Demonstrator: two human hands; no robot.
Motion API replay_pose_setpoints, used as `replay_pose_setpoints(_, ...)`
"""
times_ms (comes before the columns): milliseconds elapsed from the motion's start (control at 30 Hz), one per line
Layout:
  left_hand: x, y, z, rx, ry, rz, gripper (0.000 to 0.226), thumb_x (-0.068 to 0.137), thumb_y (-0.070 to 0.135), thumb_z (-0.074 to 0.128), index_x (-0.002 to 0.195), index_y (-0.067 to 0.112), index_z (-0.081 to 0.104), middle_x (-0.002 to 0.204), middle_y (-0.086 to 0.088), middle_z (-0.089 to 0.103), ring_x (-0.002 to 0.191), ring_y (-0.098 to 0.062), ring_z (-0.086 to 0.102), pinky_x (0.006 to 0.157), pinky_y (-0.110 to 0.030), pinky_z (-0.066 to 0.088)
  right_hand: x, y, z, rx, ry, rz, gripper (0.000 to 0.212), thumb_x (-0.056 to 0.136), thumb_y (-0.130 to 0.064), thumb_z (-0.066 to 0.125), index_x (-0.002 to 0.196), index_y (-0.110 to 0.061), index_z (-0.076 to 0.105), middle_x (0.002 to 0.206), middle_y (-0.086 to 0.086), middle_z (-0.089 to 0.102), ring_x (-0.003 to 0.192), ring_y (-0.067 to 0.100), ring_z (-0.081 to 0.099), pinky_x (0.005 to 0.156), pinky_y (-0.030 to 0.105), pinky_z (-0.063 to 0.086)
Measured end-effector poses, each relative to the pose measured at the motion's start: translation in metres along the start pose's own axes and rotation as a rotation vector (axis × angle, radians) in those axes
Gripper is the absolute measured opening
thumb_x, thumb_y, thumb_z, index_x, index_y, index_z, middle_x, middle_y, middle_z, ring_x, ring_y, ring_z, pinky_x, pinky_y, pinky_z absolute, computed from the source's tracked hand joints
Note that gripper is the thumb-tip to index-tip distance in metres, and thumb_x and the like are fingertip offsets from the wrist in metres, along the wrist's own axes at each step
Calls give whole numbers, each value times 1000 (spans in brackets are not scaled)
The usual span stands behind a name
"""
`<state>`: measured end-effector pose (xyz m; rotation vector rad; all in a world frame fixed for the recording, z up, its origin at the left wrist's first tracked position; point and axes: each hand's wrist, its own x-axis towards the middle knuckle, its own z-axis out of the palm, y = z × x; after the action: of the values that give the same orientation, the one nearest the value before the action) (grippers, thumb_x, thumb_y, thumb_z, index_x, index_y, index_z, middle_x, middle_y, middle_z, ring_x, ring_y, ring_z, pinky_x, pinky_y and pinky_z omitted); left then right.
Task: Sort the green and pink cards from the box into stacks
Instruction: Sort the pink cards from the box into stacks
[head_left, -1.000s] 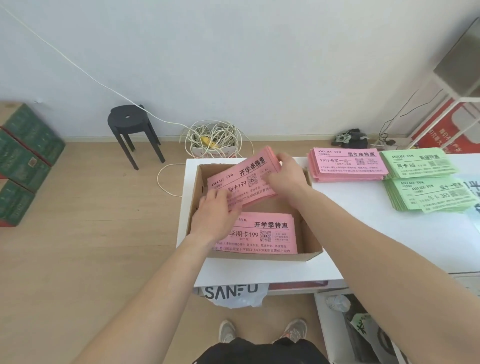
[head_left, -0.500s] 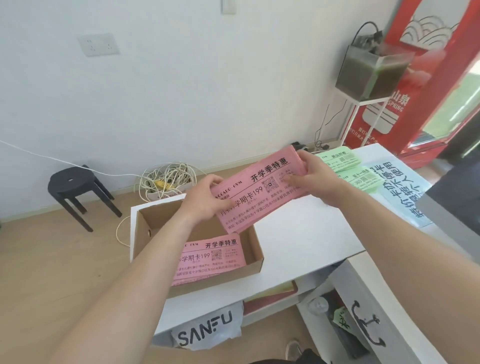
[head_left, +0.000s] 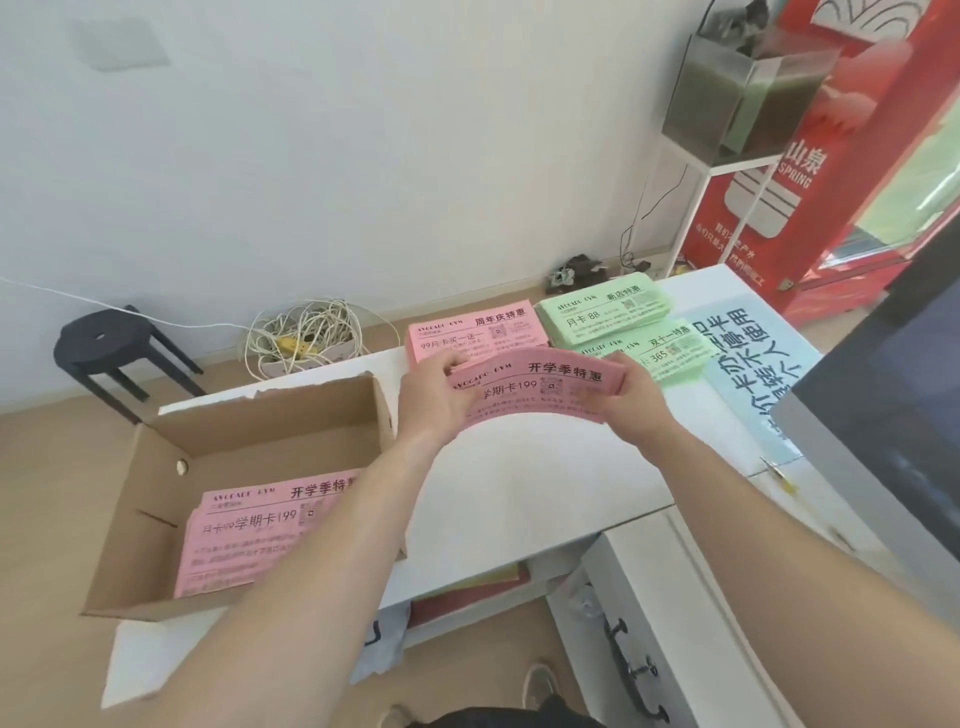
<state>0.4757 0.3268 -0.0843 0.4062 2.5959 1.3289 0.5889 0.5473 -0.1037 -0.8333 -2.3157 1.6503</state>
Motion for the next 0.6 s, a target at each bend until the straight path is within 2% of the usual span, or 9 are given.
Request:
replay_pose_setpoints(67, -1, -10, 23, -32, 34, -40, 27, 80, 9, 76, 103, 22, 71, 97, 8, 68, 87, -13, 61, 62, -12, 39, 6, 26, 3, 3, -8, 17, 21, 81, -11, 76, 85, -17, 56, 80, 3, 66, 73, 21, 57, 65, 32, 44)
replay_pose_setpoints(200, -7, -36, 53, -212, 63, -184, 28, 76, 4, 81, 91, 24, 69, 91, 9, 68, 86, -15, 65, 74, -24, 49, 12, 67, 8, -1, -24, 15, 25, 83, -15, 80, 82, -19, 55, 74, -2, 62, 69, 18, 54, 67, 36, 44)
replay_pose_setpoints(300, -13, -53, 67, -362, 46, -287, 33, 78, -3, 76, 104, 16, 68, 95, 3, 71, 86, -10, 64, 72, -19, 50, 13, 83, 11, -19, -43, 20, 29, 84, -6, 77, 82, -22, 53, 72, -3, 61, 63, 14, 52, 61, 30, 41)
replay_pose_setpoints(367, -13, -59, 78, -399, 40, -325, 43, 79, -8, 71, 113, 17, 62, 99, 2, 69, 89, -7, 63, 72, -17, 51, 13, 89, 13, 12, -40, 29, 30, 81, -2, 78, 87, -22, 57, 75, -8, 65, 63, 4, 58, 61, 21, 44)
replay_pose_setpoints(433, -9, -61, 88, -423, 24, -336, 46, 79, -14, 64, 114, 16, 59, 100, 2, 68, 92, -7, 63, 74, -14, 51, 16, 91, 18, 46, -28, 29, 31, 80, 2, 77, 95, -21, 63, 84, -9, 69, 70, -5, 63, 67, 15, 47)
replay_pose_setpoints(600, -3, -59, 101, -400, 44, -352, 42, 82, -13, 55, 112, 17, 60, 104, 4, 70, 95, -3, 64, 75, -7, 46, 17, 92, 28, 90, 1, 7, 34, 81, 5, 69, 91, -27, 66, 84, -9, 71, 73, -5, 64, 67, 15, 50)
